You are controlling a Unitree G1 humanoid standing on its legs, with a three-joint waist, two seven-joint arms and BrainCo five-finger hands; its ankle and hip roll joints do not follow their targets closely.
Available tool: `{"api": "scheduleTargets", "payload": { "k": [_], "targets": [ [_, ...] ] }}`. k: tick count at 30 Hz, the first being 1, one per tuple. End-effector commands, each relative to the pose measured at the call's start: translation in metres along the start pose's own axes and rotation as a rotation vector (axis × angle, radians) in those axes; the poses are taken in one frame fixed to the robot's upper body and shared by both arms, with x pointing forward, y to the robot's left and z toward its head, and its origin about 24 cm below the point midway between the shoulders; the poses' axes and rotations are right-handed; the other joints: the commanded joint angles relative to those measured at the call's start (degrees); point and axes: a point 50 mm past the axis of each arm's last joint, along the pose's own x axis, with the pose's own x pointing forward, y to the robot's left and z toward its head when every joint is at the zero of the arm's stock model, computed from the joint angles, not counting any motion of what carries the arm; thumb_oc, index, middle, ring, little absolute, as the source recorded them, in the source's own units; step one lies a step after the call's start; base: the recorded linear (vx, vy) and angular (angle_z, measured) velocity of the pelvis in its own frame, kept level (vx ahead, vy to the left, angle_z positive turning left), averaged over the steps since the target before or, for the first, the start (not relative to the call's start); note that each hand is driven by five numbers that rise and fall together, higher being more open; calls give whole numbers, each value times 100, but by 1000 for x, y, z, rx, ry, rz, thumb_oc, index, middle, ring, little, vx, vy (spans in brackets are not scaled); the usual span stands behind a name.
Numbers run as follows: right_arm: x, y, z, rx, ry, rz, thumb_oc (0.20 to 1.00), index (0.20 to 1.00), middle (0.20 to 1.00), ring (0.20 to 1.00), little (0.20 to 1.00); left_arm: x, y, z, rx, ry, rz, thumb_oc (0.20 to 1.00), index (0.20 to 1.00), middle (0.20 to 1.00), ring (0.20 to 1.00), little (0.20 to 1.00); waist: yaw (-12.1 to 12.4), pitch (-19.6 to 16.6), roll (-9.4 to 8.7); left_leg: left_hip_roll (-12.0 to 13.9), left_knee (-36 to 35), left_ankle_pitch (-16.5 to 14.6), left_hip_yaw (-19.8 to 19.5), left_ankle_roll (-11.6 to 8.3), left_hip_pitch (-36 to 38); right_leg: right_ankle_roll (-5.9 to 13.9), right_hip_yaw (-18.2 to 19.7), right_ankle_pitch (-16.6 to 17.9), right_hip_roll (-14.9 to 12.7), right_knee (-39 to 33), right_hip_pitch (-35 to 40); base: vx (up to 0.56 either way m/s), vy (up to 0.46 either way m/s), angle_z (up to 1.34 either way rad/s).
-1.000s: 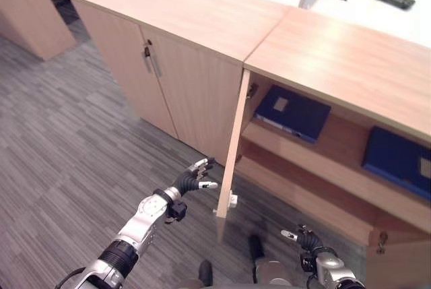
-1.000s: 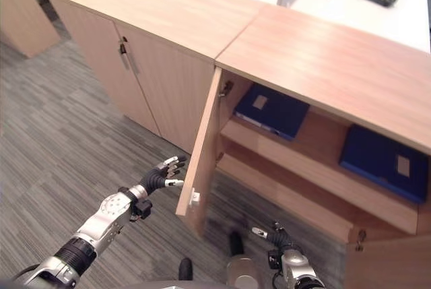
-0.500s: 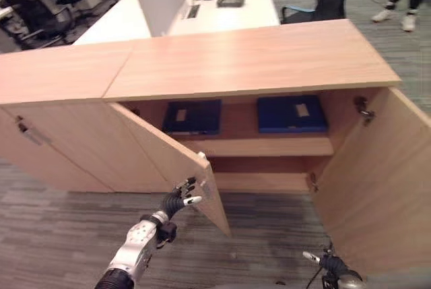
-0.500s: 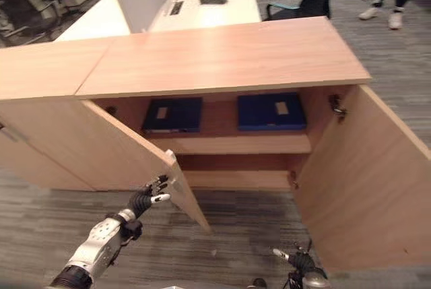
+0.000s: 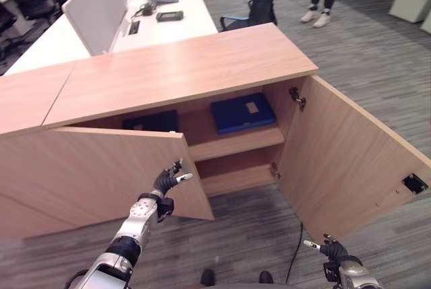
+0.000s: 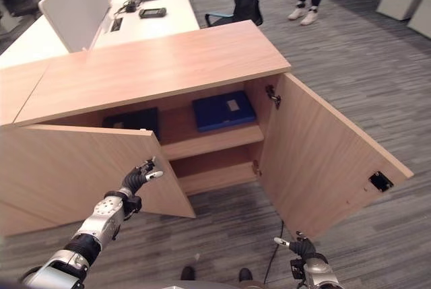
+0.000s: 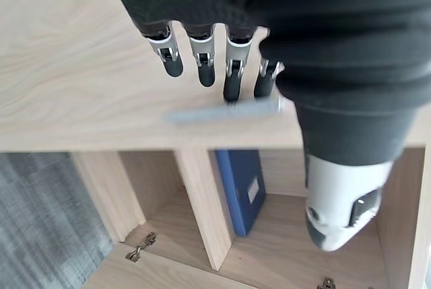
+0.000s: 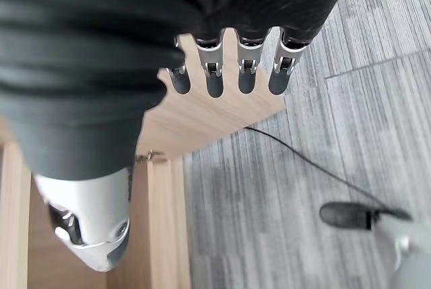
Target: Put the empty folder in the office cabinet
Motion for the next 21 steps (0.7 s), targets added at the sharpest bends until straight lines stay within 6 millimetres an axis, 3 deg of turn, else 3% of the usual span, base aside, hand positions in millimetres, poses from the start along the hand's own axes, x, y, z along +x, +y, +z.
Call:
{"api": "scheduleTargets", "payload": {
  "k": [1, 2, 5, 10, 11, 12, 17, 21],
  "targets": [
    [0, 17, 9, -23, -61, 66, 1000, 1000, 1000, 1000, 1000, 16, 32, 62, 124, -183, 96, 1000, 1000, 1000, 1000, 1000, -189, -183, -201, 90, 108, -147, 166, -220, 95, 541, -29, -608, -157, 236, 271, 75, 45, -39],
    [0, 18, 9, -23, -62, 67, 1000, 1000, 1000, 1000, 1000, 16, 32, 62, 125, -183, 96, 1000, 1000, 1000, 1000, 1000, -184, -177, -204, 90, 107, -149, 173, -220, 102, 542, -22, -611, -157, 239, 273, 46, 42, -32],
    [-3, 25, 5, -54, -62, 109, 1000, 1000, 1000, 1000, 1000, 14, 70, 78, 183, -171, 209, 1000, 1000, 1000, 1000, 1000, -271, -212, -247, 96, 80, -216, 450, -191, 216, 621, 121, -577, -179, 263, 206, 75, 74, -28],
    [-6, 25, -6, -27, -43, 119, 1000, 1000, 1000, 1000, 1000, 4, 109, 93, 182, -169, 338, 1000, 1000, 1000, 1000, 1000, -370, -252, -324, 101, 80, -331, 727, -150, 301, 745, 293, -507, -229, 265, 101, 56, 74, -32],
    [-6, 25, -6, -26, -43, 120, 1000, 1000, 1000, 1000, 1000, 4, 109, 93, 182, -170, 338, 1000, 1000, 1000, 1000, 1000, -365, -252, -326, 101, 80, -332, 733, -149, 301, 746, 299, -508, -230, 266, 98, 41, 95, -23],
    [-7, 24, -8, -23, -39, 120, 1000, 1000, 1000, 1000, 1000, -1, 122, 105, 194, -190, 378, 1000, 1000, 1000, 1000, 1000, -397, -251, -365, 94, 80, -366, 812, -134, 301, 800, 340, -464, -258, 255, 39, 22, 58, -16],
    [-7, 23, -12, -1, -25, 115, 1000, 1000, 1000, 1000, 1000, -7, 142, 131, 224, -232, 451, 1000, 1000, 1000, 1000, 1000, -427, -218, -493, 69, 80, -438, 949, -93, 270, 925, 459, -340, -333, 247, -133, 11, 77, -29],
    [-8, 24, -16, 16, -13, 118, 1000, 1000, 1000, 1000, 1000, -10, 149, 141, 229, -247, 484, 1000, 1000, 1000, 1000, 1000, -454, -208, -557, 45, 80, -483, 989, -60, 260, 980, 514, -301, -379, 241, -206, 17, 71, -16]
  ]
}}
